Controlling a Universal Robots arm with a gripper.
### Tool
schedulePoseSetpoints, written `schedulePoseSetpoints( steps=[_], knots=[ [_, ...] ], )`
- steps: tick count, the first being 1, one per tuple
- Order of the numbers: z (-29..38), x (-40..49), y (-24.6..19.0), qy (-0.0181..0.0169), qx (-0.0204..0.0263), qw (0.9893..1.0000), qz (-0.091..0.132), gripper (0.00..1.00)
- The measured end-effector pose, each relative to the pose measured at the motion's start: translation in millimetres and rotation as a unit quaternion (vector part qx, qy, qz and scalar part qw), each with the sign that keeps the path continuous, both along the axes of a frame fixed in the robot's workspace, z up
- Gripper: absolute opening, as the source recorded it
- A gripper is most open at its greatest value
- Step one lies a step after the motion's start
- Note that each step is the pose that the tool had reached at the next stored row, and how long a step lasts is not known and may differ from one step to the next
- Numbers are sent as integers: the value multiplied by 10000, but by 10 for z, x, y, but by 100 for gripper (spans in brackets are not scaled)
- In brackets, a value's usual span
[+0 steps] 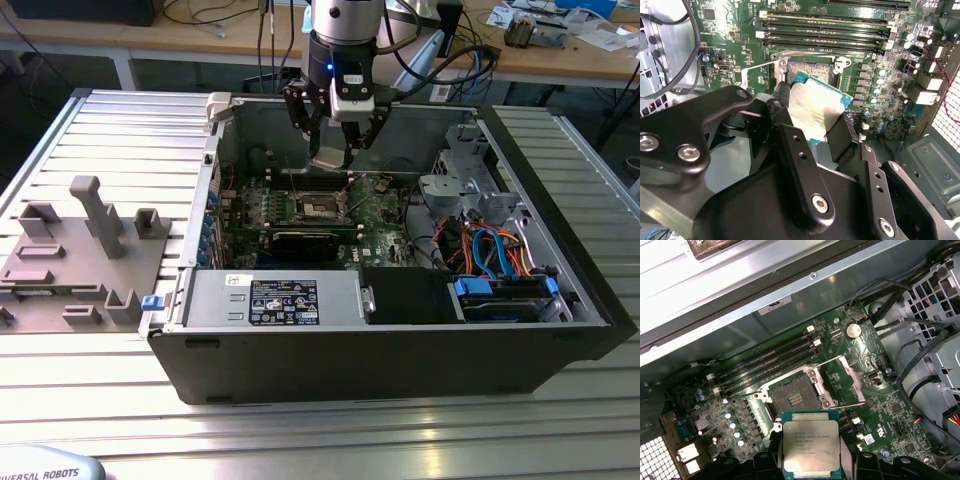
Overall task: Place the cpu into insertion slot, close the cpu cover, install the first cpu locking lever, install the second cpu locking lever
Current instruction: 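Place the cpu into insertion slot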
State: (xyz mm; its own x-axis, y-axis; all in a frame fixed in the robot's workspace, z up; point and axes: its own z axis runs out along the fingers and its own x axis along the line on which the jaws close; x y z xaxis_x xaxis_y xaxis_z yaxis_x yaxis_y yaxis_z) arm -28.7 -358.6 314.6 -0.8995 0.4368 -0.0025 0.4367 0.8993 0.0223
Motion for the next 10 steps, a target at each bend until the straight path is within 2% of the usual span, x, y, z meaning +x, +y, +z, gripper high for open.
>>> schedulePoseSetpoints(
  steps=[10],
  knots=[
    [-2,0,0,0,-7,10000,-26,54]
  ],
)
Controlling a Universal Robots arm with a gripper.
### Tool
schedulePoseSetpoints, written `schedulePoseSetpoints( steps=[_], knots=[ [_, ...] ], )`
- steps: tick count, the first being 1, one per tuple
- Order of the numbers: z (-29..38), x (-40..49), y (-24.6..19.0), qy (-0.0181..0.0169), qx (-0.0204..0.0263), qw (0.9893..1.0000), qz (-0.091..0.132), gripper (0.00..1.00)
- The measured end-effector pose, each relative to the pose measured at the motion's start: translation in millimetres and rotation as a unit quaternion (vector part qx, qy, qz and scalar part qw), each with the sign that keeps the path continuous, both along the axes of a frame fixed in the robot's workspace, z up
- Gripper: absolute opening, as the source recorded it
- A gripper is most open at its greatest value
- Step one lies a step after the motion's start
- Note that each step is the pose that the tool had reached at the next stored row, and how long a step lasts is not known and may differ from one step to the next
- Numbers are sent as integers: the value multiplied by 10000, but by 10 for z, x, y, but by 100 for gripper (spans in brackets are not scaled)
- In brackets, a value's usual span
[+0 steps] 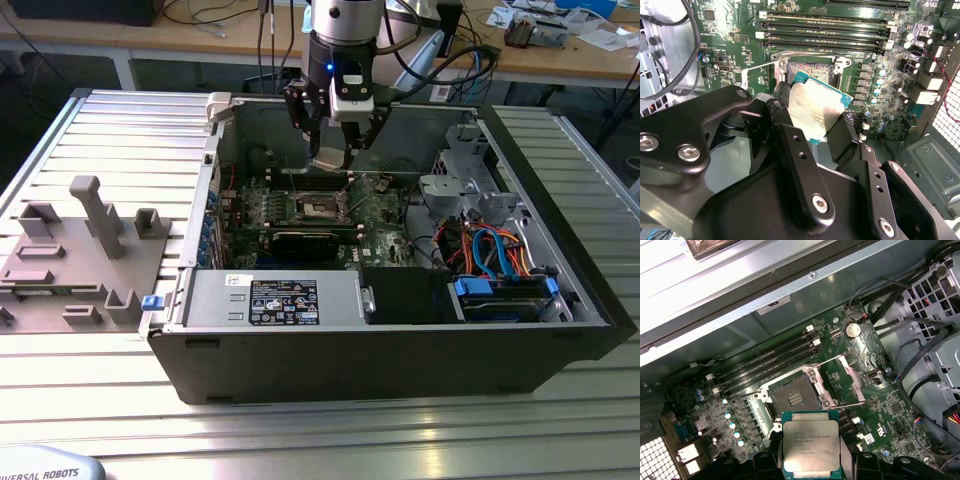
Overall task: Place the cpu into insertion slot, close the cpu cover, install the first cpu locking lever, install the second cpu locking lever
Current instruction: 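Place the cpu into insertion slot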
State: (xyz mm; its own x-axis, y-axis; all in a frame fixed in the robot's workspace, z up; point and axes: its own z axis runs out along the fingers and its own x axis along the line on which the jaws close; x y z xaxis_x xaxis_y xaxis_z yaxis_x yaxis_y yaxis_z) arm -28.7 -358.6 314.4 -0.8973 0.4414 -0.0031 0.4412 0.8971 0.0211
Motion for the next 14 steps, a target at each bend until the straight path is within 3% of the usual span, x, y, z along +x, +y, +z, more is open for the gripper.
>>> schedulePoseSetpoints(
  steps=[14],
  knots=[
    [-2,0,0,0,-10,10000,-32,54]
  ],
)
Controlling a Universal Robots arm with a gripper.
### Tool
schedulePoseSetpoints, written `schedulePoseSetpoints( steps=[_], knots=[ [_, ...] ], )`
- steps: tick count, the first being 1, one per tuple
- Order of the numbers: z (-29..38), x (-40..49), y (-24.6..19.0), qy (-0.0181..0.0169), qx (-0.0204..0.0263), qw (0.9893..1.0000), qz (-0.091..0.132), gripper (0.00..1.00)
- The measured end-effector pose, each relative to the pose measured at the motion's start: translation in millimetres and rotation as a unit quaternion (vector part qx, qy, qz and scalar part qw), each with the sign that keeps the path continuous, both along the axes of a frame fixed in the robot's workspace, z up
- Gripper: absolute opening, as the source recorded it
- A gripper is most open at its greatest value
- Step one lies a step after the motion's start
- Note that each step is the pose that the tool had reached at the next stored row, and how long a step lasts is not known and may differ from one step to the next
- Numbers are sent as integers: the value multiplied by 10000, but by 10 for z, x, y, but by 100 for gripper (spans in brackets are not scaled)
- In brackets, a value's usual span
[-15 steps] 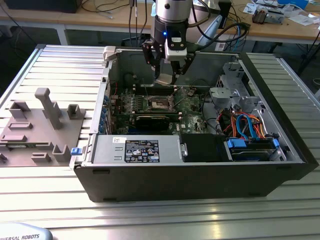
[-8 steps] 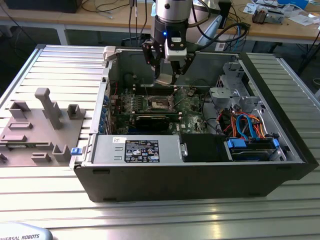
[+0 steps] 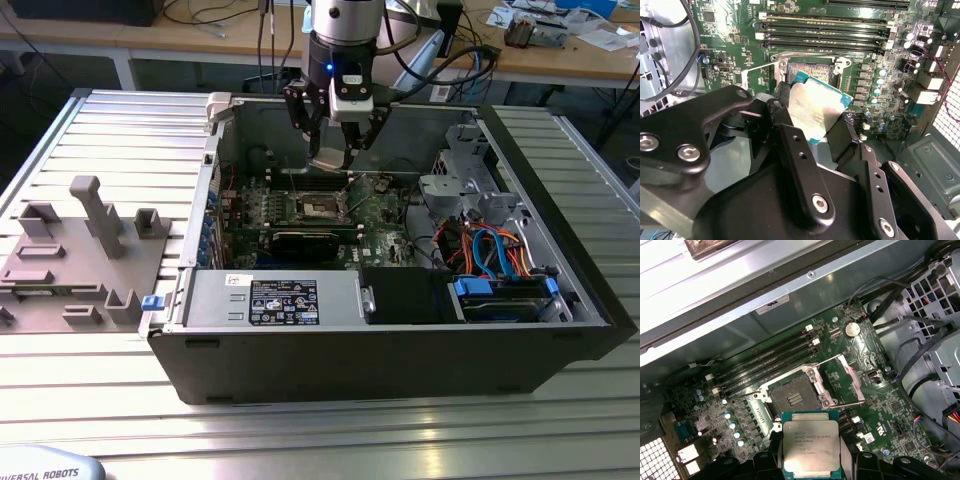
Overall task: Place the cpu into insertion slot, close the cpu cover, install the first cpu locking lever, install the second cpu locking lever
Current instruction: 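Place the cpu into insertion slot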
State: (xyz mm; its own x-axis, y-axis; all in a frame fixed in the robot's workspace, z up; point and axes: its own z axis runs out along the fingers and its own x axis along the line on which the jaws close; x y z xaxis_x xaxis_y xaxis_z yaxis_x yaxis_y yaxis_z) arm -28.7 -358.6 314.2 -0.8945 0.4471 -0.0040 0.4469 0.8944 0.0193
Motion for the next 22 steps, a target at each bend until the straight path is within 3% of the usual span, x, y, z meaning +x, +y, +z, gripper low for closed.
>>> schedulePoseSetpoints(
  steps=[22],
  knots=[
    [-5,0,0,0,-7,10000,-47,54]
  ],
)
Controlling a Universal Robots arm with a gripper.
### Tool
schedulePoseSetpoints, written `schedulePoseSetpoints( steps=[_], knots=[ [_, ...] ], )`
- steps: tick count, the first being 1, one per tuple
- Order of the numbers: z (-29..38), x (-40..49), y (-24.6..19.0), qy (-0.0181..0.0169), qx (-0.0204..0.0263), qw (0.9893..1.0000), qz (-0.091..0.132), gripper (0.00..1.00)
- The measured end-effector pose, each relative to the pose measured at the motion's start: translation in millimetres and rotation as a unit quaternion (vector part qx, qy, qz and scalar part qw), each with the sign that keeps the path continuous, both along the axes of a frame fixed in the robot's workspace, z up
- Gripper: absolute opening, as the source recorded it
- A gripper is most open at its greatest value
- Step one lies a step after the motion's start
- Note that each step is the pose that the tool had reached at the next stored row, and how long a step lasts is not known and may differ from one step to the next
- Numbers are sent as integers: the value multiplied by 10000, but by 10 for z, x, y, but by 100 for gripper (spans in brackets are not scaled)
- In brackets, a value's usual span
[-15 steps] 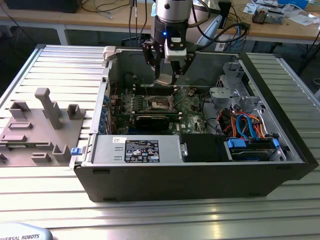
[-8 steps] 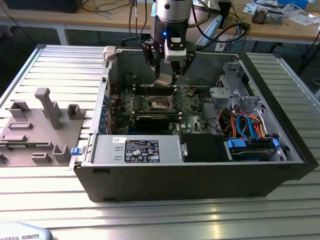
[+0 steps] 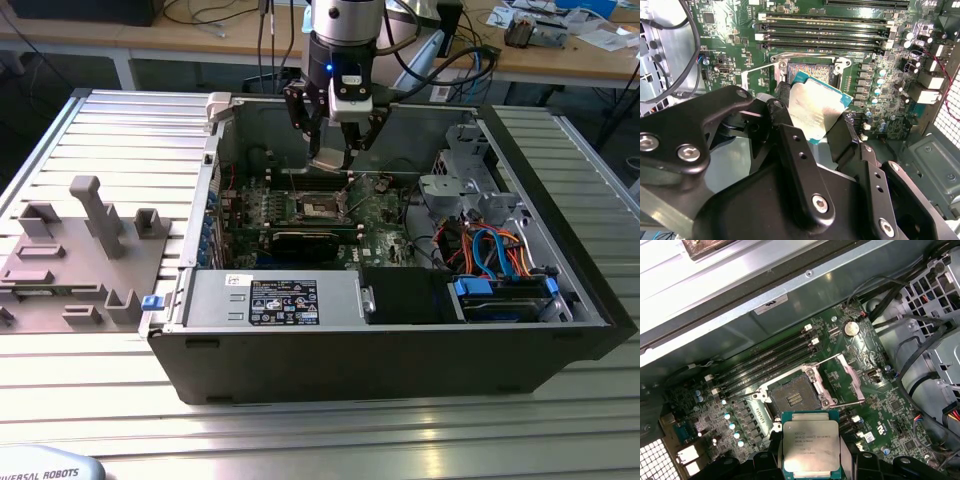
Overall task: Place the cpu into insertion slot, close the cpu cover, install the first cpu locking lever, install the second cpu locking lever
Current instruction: 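Place the cpu into insertion slot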
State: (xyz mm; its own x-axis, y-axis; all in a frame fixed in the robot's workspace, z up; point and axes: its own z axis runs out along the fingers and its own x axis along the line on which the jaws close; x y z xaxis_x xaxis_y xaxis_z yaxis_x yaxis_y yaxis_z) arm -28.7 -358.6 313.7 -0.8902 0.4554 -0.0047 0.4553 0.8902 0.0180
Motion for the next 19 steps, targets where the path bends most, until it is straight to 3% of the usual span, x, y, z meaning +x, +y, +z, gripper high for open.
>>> schedulePoseSetpoints(
  steps=[19],
  knots=[
    [-4,0,0,0,-5,10000,-39,54]
  ],
)
